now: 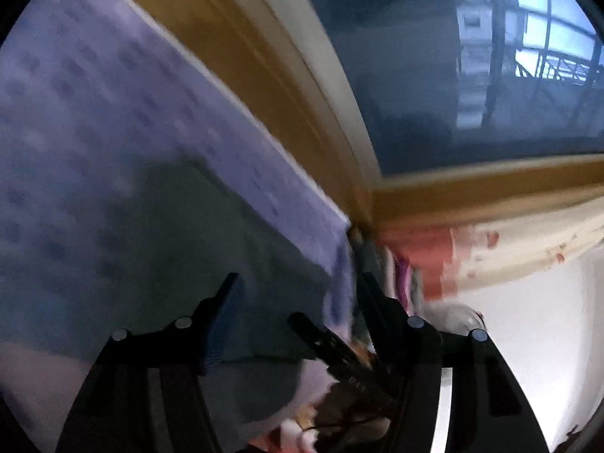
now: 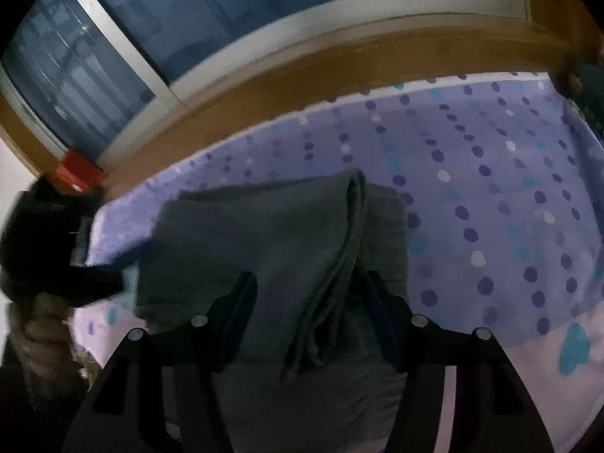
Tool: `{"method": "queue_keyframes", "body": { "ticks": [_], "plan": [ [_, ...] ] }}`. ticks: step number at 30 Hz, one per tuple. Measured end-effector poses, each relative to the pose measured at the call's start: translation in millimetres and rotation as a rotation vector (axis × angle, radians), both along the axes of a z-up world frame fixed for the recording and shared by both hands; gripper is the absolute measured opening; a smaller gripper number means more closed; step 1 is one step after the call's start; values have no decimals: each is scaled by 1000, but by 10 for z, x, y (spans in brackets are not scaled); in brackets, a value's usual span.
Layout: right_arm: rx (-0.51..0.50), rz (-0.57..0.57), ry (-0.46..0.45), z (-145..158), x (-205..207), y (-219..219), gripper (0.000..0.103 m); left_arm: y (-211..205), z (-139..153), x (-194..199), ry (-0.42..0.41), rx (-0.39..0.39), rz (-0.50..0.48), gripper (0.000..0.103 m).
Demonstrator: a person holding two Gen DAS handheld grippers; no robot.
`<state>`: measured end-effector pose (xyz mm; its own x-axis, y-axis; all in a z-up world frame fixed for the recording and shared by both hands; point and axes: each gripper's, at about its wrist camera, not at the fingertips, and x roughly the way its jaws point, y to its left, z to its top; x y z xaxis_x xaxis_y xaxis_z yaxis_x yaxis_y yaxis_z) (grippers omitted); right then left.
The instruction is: Fold clothes
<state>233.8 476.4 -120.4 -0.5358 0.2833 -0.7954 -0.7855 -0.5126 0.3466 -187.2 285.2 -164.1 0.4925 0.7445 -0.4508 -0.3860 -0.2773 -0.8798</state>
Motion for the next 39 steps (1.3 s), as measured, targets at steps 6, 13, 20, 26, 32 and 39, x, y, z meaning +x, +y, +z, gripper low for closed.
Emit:
{"method": "queue_keyframes", "body": {
  "ticks": [6,13,20,26,32,39],
  "plan": [
    [66,-22,8,180,12,-90,10,-376,39,175,177,14,-103,62],
    [69,-45,71,425,143,-55,10,-167,-212,698,119,17,-423,57],
    [13,-101,73,297,353,157,9,-292,-684,681,124,-200,-389,15],
    [-96,-108,-7,-175,284,285,17,-350,-580,884,246,-274,-452,15],
    [-139,-107,-22,-220,427,371,54,-362,-157,917,258,-116,-416,24],
    [-272,-123,135,-356,740,324,61,-326,-558,827,182,-297,-347,28]
  ]
}}
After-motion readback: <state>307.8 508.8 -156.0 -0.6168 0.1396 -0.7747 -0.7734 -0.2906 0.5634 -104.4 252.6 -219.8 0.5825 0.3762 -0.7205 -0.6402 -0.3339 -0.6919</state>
